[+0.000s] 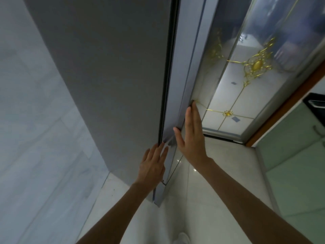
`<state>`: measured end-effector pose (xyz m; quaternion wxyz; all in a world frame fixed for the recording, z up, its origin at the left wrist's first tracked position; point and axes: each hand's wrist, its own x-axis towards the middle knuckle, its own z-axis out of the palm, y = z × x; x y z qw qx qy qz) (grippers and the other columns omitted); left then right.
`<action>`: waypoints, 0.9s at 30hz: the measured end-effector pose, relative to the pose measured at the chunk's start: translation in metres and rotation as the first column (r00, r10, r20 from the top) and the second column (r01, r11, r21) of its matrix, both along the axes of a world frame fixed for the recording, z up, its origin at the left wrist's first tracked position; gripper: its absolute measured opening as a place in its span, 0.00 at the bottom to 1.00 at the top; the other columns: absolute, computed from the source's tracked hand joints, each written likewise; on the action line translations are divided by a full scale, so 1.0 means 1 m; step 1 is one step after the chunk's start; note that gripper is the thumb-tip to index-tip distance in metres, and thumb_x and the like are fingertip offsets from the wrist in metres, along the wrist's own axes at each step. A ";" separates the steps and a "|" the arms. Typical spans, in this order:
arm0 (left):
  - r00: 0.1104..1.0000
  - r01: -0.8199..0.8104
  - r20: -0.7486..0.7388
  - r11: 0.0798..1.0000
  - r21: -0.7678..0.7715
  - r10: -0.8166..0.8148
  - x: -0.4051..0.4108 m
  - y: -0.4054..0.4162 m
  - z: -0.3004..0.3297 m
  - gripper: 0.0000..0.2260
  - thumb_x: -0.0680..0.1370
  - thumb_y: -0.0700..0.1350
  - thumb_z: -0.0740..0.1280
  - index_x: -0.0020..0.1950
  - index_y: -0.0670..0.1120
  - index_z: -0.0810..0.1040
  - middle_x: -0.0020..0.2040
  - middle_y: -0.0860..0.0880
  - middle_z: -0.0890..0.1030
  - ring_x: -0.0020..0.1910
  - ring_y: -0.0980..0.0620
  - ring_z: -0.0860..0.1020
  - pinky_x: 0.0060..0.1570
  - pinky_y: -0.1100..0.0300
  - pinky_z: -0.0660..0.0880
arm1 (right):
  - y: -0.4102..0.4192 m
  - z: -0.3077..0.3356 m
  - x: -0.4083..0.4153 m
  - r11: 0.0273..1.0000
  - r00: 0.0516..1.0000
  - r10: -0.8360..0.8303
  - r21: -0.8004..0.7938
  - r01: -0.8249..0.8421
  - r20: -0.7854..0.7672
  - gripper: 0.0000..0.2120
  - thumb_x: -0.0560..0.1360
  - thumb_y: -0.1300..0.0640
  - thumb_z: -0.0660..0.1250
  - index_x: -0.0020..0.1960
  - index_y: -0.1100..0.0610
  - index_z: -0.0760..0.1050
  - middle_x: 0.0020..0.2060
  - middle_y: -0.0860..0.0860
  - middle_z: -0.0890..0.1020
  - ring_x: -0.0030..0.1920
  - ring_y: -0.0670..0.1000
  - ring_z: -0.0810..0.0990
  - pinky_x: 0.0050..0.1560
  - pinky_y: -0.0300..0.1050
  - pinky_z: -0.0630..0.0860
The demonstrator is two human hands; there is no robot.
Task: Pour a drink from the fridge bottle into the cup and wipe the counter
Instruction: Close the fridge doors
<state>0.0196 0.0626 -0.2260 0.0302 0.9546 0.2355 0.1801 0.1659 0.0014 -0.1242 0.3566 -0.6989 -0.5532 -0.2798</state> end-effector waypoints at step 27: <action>0.959 0.268 0.087 0.963 0.039 -0.270 -0.022 -0.092 0.009 0.15 0.69 0.36 0.72 0.56 0.36 0.79 0.52 0.37 0.81 0.49 0.38 0.81 0.51 0.42 0.77 | -0.275 -0.060 -0.046 0.630 0.689 -0.707 -0.589 0.507 -0.163 0.12 0.79 0.56 0.60 0.53 0.58 0.82 0.49 0.55 0.84 0.50 0.57 0.80 0.50 0.47 0.72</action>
